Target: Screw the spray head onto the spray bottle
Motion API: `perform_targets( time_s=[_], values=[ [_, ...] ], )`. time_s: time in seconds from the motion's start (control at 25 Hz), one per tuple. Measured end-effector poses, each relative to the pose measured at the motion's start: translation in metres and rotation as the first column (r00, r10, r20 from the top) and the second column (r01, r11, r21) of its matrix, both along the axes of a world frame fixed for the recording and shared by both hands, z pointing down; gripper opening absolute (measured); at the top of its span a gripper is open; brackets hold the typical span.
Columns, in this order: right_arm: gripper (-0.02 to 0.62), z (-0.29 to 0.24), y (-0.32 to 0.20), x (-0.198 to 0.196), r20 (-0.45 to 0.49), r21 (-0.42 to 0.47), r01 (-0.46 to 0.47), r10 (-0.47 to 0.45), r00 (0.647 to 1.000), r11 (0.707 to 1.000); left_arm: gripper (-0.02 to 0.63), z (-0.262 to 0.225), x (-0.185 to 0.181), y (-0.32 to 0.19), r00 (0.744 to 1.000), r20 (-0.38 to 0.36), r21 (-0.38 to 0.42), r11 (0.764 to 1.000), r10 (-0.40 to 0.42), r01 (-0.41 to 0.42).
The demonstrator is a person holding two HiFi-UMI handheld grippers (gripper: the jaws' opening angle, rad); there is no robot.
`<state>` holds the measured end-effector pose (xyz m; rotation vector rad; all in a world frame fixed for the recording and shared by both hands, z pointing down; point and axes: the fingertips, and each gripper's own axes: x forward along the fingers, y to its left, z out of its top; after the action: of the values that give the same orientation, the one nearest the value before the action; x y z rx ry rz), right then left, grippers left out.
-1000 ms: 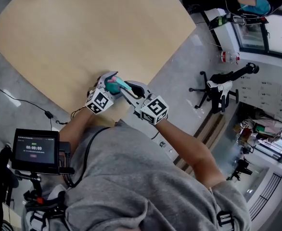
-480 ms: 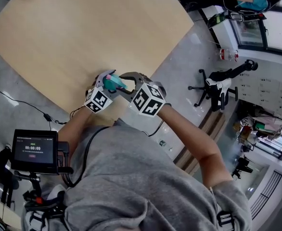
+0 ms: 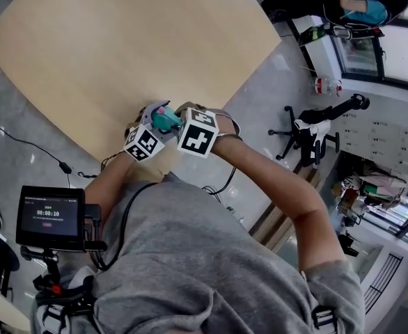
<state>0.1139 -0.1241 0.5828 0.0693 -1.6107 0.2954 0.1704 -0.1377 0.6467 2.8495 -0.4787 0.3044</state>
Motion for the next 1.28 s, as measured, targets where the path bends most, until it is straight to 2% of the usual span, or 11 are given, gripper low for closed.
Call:
perform_targets(
  time_s=[0.12, 0.32, 0.4, 0.56, 0.64, 0.72, 0.8, 0.88, 1.0, 1.08, 1.28],
  values=[
    [0.13, -0.003, 0.006, 0.0, 0.08, 0.076, 0.259, -0.265, 0.961, 0.963, 0.38, -0.001, 0.002, 0.005, 0.998, -0.018, 0.002, 0.998, 0.058, -0.058],
    [0.132, -0.006, 0.018, -0.001, 0.242, 0.291, 0.676, -0.736, 0.632, 0.677, 0.38, -0.002, 0.002, 0.014, 0.982, -0.047, -0.009, 0.983, 0.183, -0.184],
    [0.132, -0.007, 0.017, -0.002, 0.285, 0.321, 0.663, -0.736, 0.614, 0.677, 0.38, -0.003, 0.001, 0.014, 0.979, -0.053, -0.014, 0.98, 0.199, -0.2],
    [0.132, -0.009, 0.014, -0.002, 0.391, 0.347, 0.431, -0.546, 0.741, 0.833, 0.38, -0.005, 0.001, 0.013, 0.981, -0.052, -0.01, 0.983, 0.185, -0.185],
    [0.132, -0.011, 0.012, -0.002, 0.453, 0.349, 0.172, -0.326, 0.83, 0.921, 0.38, -0.006, 0.001, 0.013, 0.987, -0.051, -0.009, 0.989, 0.149, -0.15],
    [0.13, -0.012, 0.01, 0.001, 0.512, 0.324, -0.147, -0.043, 0.858, 0.935, 0.38, -0.007, 0.001, 0.013, 0.995, -0.047, -0.011, 0.996, 0.09, -0.091],
    [0.132, -0.014, 0.007, 0.005, 0.56, 0.276, -0.459, 0.247, 0.791, 0.844, 0.38, -0.007, 0.001, 0.011, 0.999, -0.036, -0.016, 1.0, 0.0, 0.0],
    [0.131, -0.014, 0.004, 0.007, 0.584, 0.228, -0.693, 0.473, 0.66, 0.684, 0.38, -0.006, -0.001, 0.006, 0.992, -0.016, -0.028, 0.992, -0.122, 0.121],
    [0.132, -0.013, 0.0, 0.006, 0.593, 0.208, -0.842, 0.621, 0.513, 0.497, 0.38, -0.004, -0.01, -0.003, 0.954, 0.025, -0.067, 0.952, -0.298, 0.299],
    [0.132, -0.014, -0.001, 0.004, 0.596, 0.226, -0.852, 0.625, 0.504, 0.472, 0.38, -0.003, -0.013, -0.005, 0.939, 0.043, -0.085, 0.935, -0.341, 0.344],
    [0.138, -0.011, 0.0, 0.003, 0.587, 0.239, -0.802, 0.576, 0.568, 0.547, 0.382, -0.004, -0.008, -0.001, 0.954, 0.022, -0.072, 0.952, -0.298, 0.298]
  ],
)
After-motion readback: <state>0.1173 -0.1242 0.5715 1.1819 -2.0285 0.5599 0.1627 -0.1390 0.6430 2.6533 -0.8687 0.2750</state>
